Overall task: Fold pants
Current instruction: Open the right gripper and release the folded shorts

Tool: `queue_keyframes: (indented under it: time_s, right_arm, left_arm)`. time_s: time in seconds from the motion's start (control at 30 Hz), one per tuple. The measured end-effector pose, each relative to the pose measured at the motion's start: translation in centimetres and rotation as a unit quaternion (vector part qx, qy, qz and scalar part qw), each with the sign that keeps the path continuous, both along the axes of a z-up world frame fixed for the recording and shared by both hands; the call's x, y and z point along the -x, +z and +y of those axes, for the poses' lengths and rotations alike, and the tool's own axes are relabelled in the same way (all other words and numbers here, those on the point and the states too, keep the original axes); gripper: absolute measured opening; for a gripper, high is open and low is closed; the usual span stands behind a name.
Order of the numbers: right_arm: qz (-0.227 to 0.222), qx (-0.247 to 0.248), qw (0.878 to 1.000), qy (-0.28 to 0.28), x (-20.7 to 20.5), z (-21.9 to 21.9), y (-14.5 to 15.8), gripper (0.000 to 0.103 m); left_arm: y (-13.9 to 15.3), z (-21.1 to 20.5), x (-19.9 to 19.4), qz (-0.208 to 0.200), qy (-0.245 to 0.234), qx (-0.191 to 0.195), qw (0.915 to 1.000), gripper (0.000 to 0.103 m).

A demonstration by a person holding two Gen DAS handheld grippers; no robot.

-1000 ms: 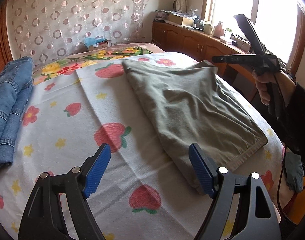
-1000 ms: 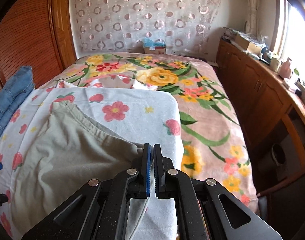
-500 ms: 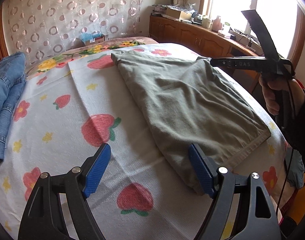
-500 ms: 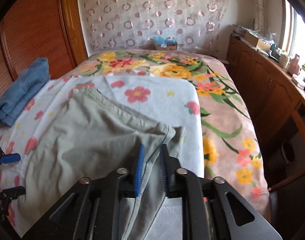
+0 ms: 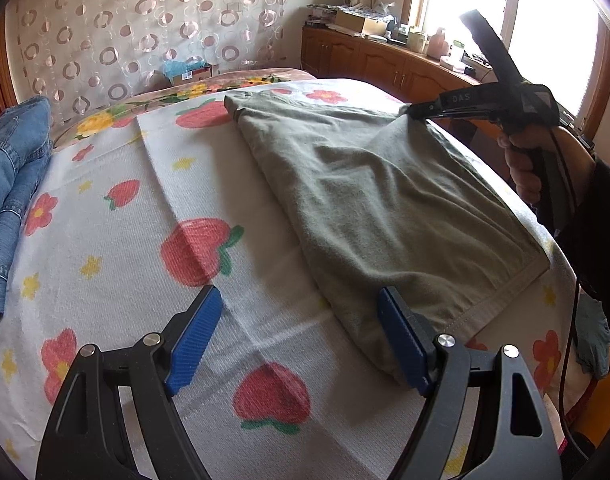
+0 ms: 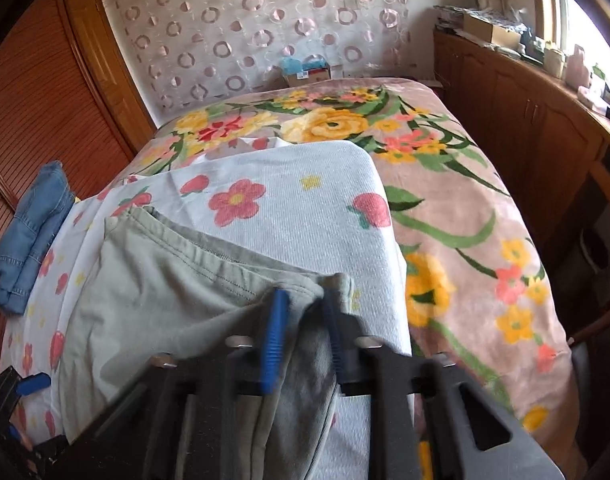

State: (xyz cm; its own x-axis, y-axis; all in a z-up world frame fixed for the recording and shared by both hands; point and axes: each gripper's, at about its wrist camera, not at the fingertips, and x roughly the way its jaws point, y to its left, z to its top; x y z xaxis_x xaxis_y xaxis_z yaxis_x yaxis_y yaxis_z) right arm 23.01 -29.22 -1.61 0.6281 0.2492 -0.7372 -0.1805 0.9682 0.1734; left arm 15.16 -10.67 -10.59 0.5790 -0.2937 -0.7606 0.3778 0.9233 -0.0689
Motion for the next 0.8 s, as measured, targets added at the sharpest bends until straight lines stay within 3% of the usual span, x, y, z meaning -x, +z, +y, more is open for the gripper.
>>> queue_keyframes:
  time_s: [0.13, 0.3, 0.43, 0.47, 0.6, 0.8]
  right_arm:
    - [-0.046, 0.023, 0.998, -0.026, 0.9, 0.2, 1.4, 0.005]
    - [-0.035, 0.044, 0.998, -0.036, 0.6, -0.2, 1.0, 0.005]
    - [-0.035, 0.06, 0.997, -0.038, 1.5, 0.0, 0.9, 0.024]
    - [-0.038, 0.058, 0.997, -0.036, 1.7, 0.2, 1.2, 0.024]
    - [-0.054, 0.059, 0.997, -0.013, 6.6, 0.6, 2.2, 0.024]
    - [-0.063, 0.074, 0.995, 0.028, 14.7, 1.3, 1.5, 0.024]
  left_arm:
    - [0.0, 0.0, 0.0, 0.0, 0.0, 0.0, 1.0, 0.081]
    - [-0.1, -0.1, 0.1, -0.001, 0.0, -0.004, 1.0, 0.081]
    - [-0.1, -0.1, 0.2, -0.002, 0.0, -0.005, 1.0, 0.081]
    - [-0.1, -0.1, 0.2, -0.002, 0.0, -0.005, 1.0, 0.081]
    - [-0.1, -0.2, 0.3, -0.002, 0.0, -0.005, 1.0, 0.081]
    - [-0.1, -0.2, 0.3, -0.002, 0.001, -0.004, 1.0, 0.081]
